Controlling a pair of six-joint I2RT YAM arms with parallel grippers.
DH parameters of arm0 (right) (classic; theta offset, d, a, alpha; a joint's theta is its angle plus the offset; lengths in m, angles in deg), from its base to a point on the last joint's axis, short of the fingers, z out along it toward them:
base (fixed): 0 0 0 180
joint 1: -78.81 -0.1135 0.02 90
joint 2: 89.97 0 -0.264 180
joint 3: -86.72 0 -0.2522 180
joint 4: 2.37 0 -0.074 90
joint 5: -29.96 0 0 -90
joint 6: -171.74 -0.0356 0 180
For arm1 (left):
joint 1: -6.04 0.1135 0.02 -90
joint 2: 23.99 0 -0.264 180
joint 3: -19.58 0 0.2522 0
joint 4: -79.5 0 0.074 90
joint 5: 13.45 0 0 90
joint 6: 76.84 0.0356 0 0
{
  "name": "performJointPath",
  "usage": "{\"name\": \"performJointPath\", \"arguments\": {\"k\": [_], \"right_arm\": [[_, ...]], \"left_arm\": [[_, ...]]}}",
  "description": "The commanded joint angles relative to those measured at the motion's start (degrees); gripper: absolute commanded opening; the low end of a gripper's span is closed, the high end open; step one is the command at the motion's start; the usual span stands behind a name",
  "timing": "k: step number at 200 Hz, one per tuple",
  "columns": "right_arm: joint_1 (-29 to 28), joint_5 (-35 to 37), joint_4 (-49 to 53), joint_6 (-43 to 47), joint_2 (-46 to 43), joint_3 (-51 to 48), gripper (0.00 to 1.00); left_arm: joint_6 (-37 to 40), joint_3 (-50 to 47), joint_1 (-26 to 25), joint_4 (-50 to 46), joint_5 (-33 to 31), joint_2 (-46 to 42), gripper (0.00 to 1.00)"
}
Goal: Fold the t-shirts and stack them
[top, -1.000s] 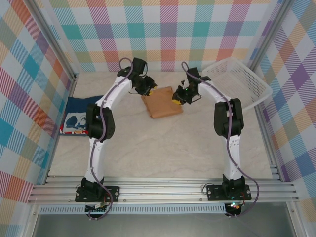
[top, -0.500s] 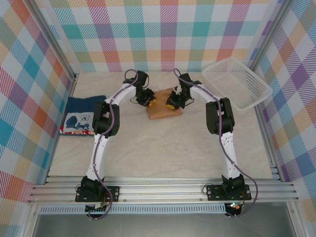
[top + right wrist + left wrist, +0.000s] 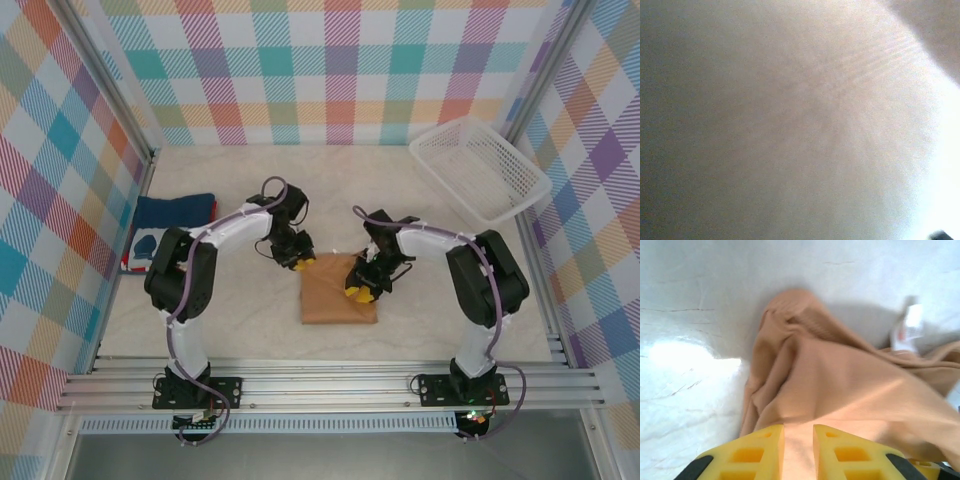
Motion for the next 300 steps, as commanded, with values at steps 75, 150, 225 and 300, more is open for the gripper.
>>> {"name": "performJointPath", "arguments": {"k": [75, 150, 225, 300], "right_arm": [[3.52, 23.52, 6.11, 28.88, -8.05, 8.04, 0.45], [0.53, 22.96, 3.32, 30.25, -1.12, 12.17, 0.5], [1.41, 30.72, 4.09, 28.78, 6.92, 17.9, 0.32], [1.66, 29.56, 4.84, 25.71, 13.87, 20.02, 0.25]], "left_arm": [[8.53, -4.39, -10.24, -6.91, 7.26, -12.2, 0.24], [3.58, -8.75, -16.71, 0.34, 0.63, -6.79, 0.21], [7.04, -9.34, -16.74, -1.3, -1.82, -2.76, 0.19], [7.47, -6.47, -16.35, -5.56, -7.48, -4.85, 0.27]]}}
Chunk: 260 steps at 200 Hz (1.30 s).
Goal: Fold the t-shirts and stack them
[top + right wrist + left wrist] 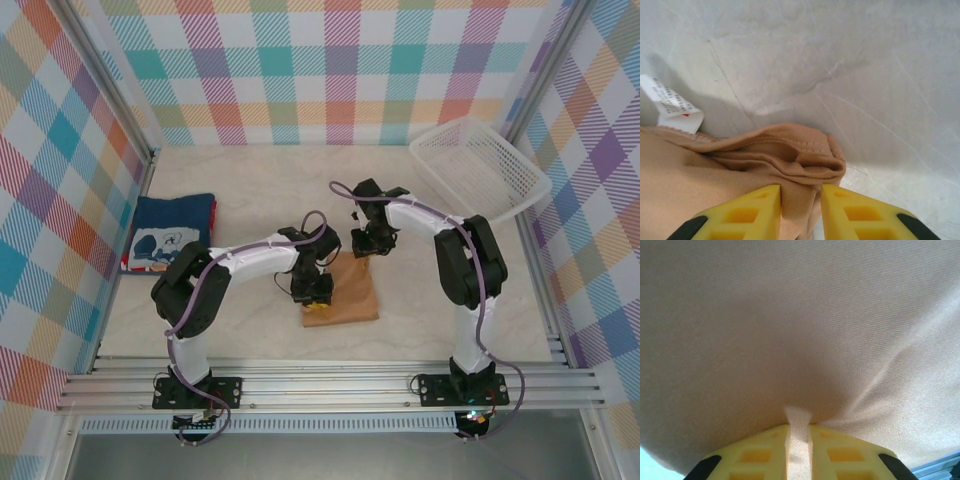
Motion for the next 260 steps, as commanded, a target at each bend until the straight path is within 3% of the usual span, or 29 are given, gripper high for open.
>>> {"name": "performJointPath", "arguments": {"k": [1, 23, 38, 67, 85, 119, 140, 160, 195, 220, 260], "right_arm": [[0.51, -0.07, 1.16, -1.68, 2.05, -0.36, 0.25], [0.72, -1.5, 0.36, -1.94, 0.72, -1.33, 0.29], [1.45, -3.96, 1.03, -2.18, -0.01, -0.21, 0.34], [3.9, -10.21, 1.93, -4.59, -4.2, 1.3, 0.52], [4.89, -14.56, 2.96, -6.07, -7.29, 0.52, 0.6], [5.24, -25.2, 1.14, -11.86, -13.68, -6.95, 0.64], [4.61, -24.72, 0.64, -13.62, -15.37, -10.36, 0.54], [3.88, -26.04, -2.41, -16.52, -15.35, -13.26, 0.39], [2.31, -26.48, -4.89, -20.2, -11.12, -13.39, 0.3], [2.4, -22.34, -3.05, -20.66, -5.38, -12.39, 0.22], [2.47, -19.61, -0.87, -19.61, -0.46, -12.05, 0.2]], "left_arm": [[-0.02, 2.05, -0.05, -5.02, -5.36, -2.97, 0.28], [-3.62, 2.15, 2.67, -5.66, -8.16, -10.19, 0.51], [-6.25, -1.36, 6.95, -3.29, -4.76, -13.89, 0.57], [-5.93, -10.19, 13.91, 11.56, 4.72, -16.41, 0.59], [-1.58, -10.4, 16.19, 15.12, 7.42, -13.12, 0.58], [3.65, -12.81, 16.67, 18.09, 8.26, -10.08, 0.58], [3.33, -16.12, 17.19, 22.06, 9.35, -10.34, 0.59], [3.28, -16.64, 17.04, 24.56, 11.82, -7.58, 0.6], [6.0, -17.28, 16.94, 21.04, 6.91, -7.39, 0.6], [7.66, -16.84, 16.41, 18.91, 5.06, -6.91, 0.61], [6.02, -16.42, 14.14, 23.57, 6.35, -1.04, 0.6]]}}
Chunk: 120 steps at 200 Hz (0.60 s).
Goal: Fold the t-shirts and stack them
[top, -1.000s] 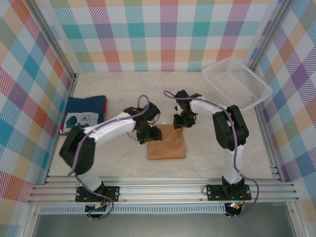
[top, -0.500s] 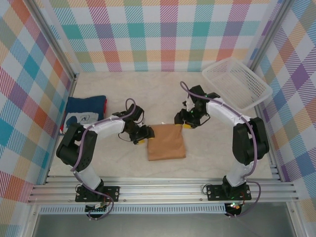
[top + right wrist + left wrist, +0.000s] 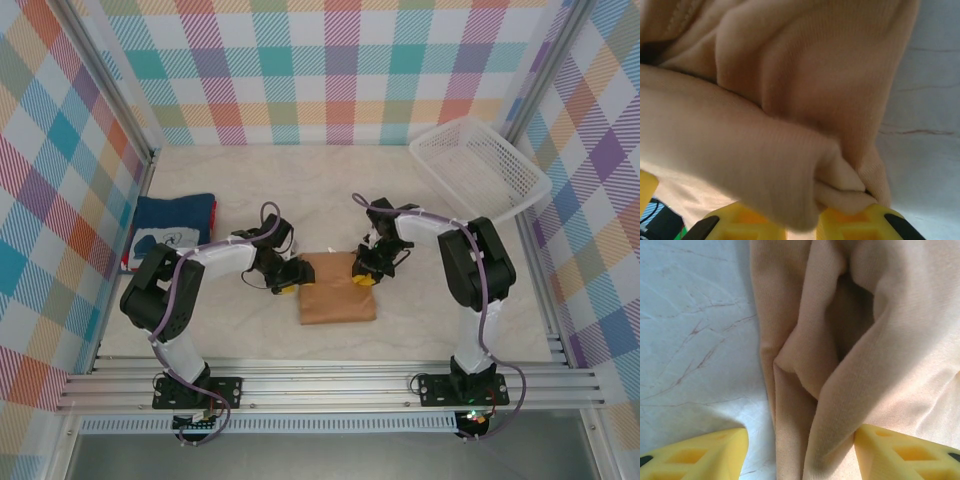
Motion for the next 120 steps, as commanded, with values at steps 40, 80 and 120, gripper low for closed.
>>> {"name": "performJointPath", "arguments": {"k": [40, 80, 120], "right_arm": [[-0.12, 2.82, 0.59, -0.1, 3.44, -1.41, 0.19], [-0.04, 0.38, -1.02, -0.86, 3.98, -1.65, 0.18], [0.08, -1.33, -1.39, -1.17, 4.65, -1.41, 0.16]], "left_arm": [[-7.87, -1.25, -3.01, 17.27, 0.51, 9.83, 0.51], [-13.82, -0.04, -4.41, 27.4, 4.68, 11.75, 0.45], [-18.25, -0.15, -7.26, 34.93, 5.99, 12.71, 0.44]]}}
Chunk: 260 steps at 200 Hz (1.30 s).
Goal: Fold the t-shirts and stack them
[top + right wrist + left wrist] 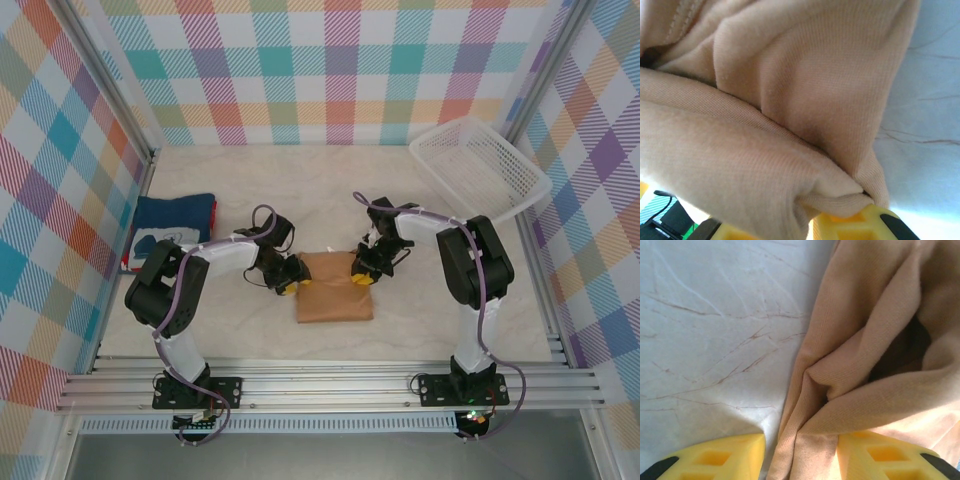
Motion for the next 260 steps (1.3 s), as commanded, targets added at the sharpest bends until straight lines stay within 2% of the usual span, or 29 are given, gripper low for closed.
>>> {"name": "performJointPath", "arguments": {"k": [1, 25, 72, 85, 99, 117, 163, 186, 214, 232, 242, 251, 260], "right_arm": [[-0.07, 1.48, -0.82, -0.76, 3.52, -1.53, 0.16], [0.55, 1.39, -0.38, -0.39, 3.57, -1.78, 0.16], [2.06, -0.43, 0.13, 0.07, 3.71, -1.57, 0.16], [2.03, -0.64, 0.55, 0.21, 3.9, -1.21, 0.16], [2.16, -1.4, 0.6, 0.17, 4.41, -0.93, 0.15], [2.16, -1.98, 0.73, 0.1, 5.08, -0.62, 0.15], [2.16, -1.75, 1.2, 0.03, 5.31, -0.52, 0.14], [2.16, -1.39, 1.13, -0.15, 4.9, -0.58, 0.13], [2.25, -0.75, 0.85, -0.3, 3.64, -0.58, 0.13], [2.42, 0.87, 1.23, -0.05, 1.94, -0.18, 0.13], [2.59, 2.05, 1.57, -0.05, 0.61, 0.1, 0.14], [2.53, 3.42, 1.94, 0.03, -1.12, 0.38, 0.18], [2.6, 5.07, 2.45, 0.17, -3.21, 0.99, 0.28]], "left_arm": [[-3.76, -1.11, -7.02, 34.34, 6.82, 9.76, 0.44], [-2.34, -2.11, -7.05, 33.31, 4.47, 6.98, 0.47], [6.38, -1.44, -7.31, 29.57, 9.75, 7.48, 0.53], [12.17, 2.11, -7.61, 23.29, 10.09, 8.94, 0.53], [17.76, 5.67, -7.92, 16.15, 7.57, 10.71, 0.53], [19.31, 7.52, -8.01, 14.57, 6.57, 12.72, 0.5], [16.98, 12.84, -10.5, 16.74, 7.31, 16.38, 0.33], [14.27, 13.8, -11.32, 17.43, 5.12, 15.56, 0.21], [13.53, 13.72, -11.11, 12.51, -3.13, 11.54, 0.04], [13.95, 13.71, -10.91, 8.11, -7.72, 7.94, 0.0], [14.4, 14.41, -10.83, 2.33, -10.88, 6.3, 0.0], [14.56, 14.75, -10.58, -1.4, -13.54, 4.56, 0.0], [14.94, 14.52, -10.24, -3.69, -15.18, 2.56, 0.0]]}}
